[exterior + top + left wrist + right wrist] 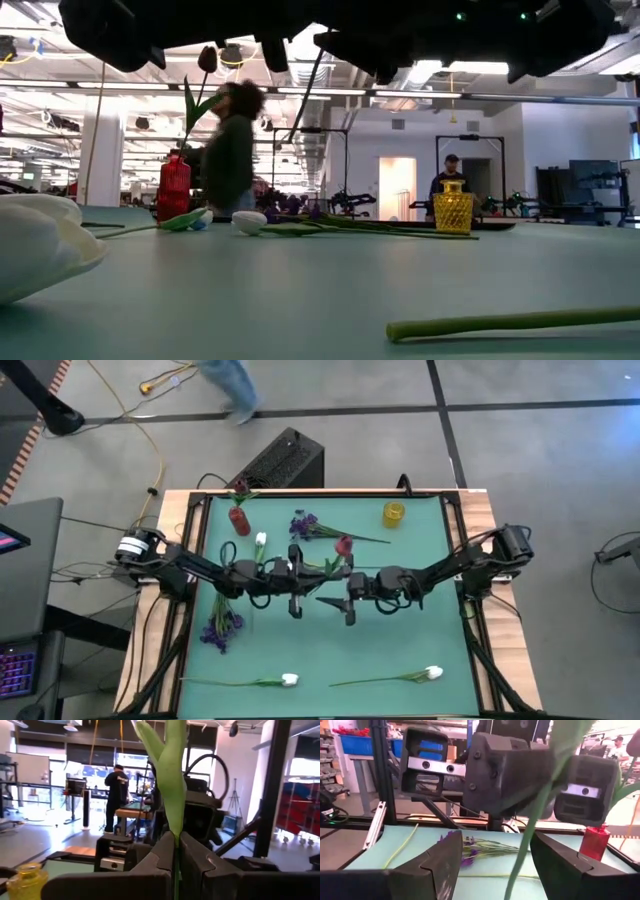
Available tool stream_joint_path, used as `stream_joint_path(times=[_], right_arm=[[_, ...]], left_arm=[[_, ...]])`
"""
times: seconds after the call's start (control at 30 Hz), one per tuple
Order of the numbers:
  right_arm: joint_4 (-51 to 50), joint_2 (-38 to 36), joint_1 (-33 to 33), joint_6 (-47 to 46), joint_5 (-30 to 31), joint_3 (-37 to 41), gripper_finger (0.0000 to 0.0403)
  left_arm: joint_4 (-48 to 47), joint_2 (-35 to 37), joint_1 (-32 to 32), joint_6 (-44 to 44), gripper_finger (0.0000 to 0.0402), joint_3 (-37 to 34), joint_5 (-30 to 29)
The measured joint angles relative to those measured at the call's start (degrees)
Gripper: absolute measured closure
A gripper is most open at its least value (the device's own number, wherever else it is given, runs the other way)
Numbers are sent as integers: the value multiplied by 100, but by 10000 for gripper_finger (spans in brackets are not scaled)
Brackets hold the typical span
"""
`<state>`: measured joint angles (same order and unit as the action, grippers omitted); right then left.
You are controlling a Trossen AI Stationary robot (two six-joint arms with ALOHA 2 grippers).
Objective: Sort flowers into vase by color
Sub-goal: Put the red tulip into the red vase
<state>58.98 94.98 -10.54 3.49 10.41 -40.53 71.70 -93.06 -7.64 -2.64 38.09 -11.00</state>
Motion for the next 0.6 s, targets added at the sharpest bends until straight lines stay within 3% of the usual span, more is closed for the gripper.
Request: stream_joint_path(times=[0.27, 0.6], right_arm=[[-175, -4, 152, -2, 28, 6, 173], [-171, -4, 244, 0, 26, 8, 303]], left_arm=[[196, 2, -3, 41, 401, 0, 9], [241, 2, -2, 111, 401, 0, 4]])
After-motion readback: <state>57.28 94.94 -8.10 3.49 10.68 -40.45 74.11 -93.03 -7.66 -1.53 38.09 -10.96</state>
